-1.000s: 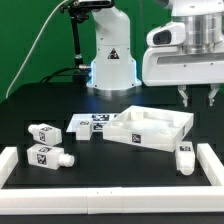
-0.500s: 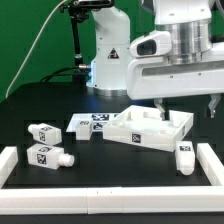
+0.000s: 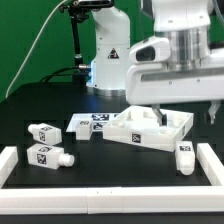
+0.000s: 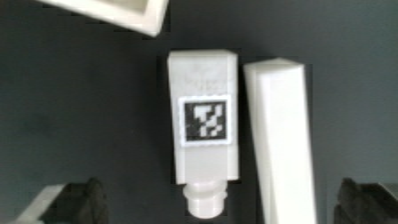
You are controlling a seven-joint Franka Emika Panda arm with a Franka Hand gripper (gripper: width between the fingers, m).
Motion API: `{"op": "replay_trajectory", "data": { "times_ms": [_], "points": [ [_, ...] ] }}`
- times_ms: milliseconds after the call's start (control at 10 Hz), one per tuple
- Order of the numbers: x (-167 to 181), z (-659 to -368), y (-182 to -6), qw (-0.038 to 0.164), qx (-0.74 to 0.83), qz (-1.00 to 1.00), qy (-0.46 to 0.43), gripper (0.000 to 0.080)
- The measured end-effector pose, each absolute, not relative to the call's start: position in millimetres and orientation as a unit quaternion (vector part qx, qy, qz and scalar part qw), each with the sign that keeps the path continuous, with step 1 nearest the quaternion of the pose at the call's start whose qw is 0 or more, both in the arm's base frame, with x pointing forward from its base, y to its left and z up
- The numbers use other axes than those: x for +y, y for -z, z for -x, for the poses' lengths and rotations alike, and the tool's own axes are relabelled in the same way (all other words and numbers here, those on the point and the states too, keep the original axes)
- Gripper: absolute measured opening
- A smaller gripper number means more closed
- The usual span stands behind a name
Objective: Assemble one leg
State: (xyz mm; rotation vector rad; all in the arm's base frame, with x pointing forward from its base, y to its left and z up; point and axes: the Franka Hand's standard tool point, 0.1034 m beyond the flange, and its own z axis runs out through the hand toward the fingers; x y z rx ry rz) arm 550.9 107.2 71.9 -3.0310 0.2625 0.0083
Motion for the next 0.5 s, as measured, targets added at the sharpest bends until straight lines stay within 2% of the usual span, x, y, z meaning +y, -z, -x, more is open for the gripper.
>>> {"op": "replay_trajectory", "data": {
  "times_ms": [100,300,500],
  "points": [
    [107,-568,-61.9,0.049,0.088,0.995,0.000,0.0649],
    [107,-574,-44.1,0.046,0.096,0.994,0.004,0.0649],
    [109,-573,-43.1,0.048,0.098,0.994,0.009,0.0649]
  ]
}}
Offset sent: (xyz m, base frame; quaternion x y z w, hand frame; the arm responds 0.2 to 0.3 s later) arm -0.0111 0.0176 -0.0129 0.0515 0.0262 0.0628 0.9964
